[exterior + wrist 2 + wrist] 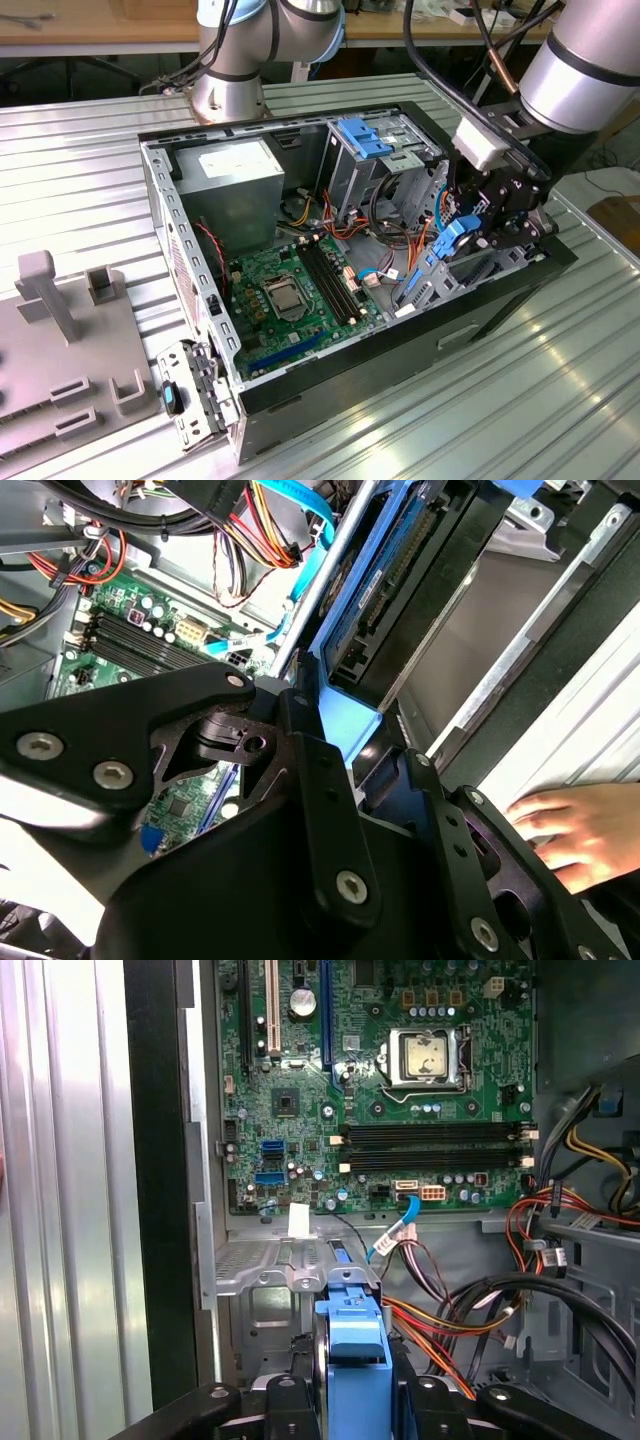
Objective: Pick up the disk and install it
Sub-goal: 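Insert the disk into the insertion slot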
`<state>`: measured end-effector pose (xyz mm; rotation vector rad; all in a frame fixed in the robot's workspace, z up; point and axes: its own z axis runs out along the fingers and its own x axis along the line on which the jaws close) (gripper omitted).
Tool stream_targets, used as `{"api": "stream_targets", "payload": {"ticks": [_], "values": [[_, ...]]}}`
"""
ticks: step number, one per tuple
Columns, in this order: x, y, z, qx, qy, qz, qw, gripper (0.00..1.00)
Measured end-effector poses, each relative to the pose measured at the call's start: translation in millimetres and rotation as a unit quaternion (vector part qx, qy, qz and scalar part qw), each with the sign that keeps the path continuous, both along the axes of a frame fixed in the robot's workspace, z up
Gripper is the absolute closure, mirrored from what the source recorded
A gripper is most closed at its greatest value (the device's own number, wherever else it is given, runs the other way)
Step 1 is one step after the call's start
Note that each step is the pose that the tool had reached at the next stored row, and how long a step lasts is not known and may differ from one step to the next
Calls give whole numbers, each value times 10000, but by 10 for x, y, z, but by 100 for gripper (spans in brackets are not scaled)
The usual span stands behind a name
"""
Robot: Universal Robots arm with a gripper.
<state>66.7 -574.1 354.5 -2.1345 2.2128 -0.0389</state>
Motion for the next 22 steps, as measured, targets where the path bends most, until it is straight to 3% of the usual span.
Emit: {"api": "stream_targets", "payload": {"ticks": [11,12,22], "values": [[1,0,-17,3,0,1,10000,62],[0,0,-16,0,0,0,10000,56],[0,0,-26,0,0,0,10000,56]]}}
